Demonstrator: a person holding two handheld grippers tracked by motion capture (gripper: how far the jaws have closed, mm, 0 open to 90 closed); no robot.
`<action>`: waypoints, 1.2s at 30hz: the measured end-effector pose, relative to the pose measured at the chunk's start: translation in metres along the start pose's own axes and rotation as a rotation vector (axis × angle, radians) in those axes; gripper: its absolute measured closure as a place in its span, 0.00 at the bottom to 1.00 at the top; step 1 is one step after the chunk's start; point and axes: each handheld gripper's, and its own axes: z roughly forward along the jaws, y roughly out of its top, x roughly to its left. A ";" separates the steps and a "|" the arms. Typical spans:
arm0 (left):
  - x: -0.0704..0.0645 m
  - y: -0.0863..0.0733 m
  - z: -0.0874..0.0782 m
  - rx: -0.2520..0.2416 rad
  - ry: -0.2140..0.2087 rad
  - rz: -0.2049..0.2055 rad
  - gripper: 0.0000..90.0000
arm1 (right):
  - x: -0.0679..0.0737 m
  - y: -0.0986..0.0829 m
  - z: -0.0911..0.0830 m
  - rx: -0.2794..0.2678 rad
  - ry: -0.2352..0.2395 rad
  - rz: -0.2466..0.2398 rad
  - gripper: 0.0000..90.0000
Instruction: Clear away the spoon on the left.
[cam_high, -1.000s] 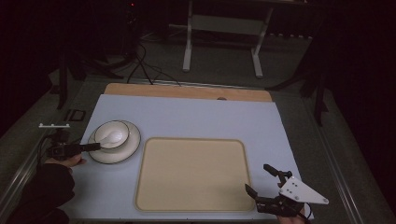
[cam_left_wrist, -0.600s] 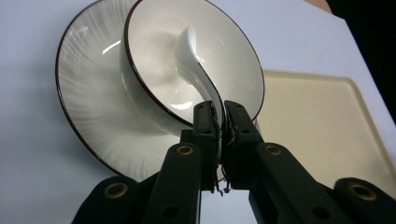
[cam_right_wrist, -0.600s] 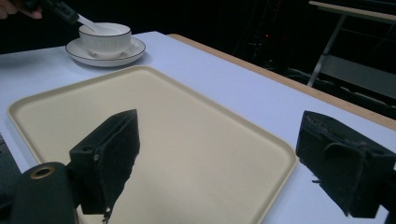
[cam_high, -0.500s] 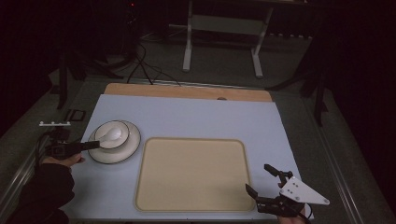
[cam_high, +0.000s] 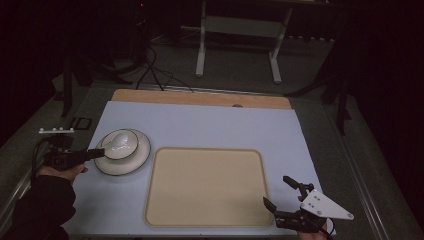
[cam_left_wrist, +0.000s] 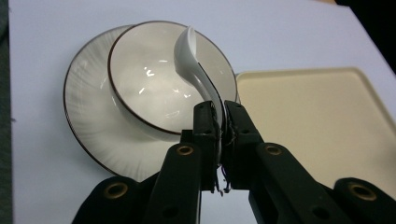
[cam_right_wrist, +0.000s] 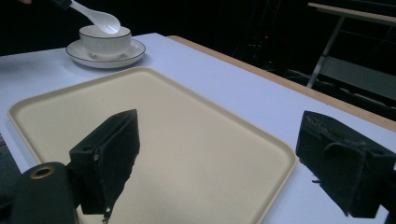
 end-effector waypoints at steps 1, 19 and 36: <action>-0.004 0.002 -0.003 0.000 0.001 0.009 0.95 | 0.000 0.000 0.000 0.000 0.000 -0.001 0.15; -0.039 0.005 -0.025 -0.034 0.025 0.078 0.95 | -0.001 0.000 -0.001 -0.006 -0.003 0.009 0.15; -0.079 0.003 -0.023 -0.030 0.005 0.138 0.95 | -0.002 0.000 -0.001 -0.010 0.003 0.017 0.15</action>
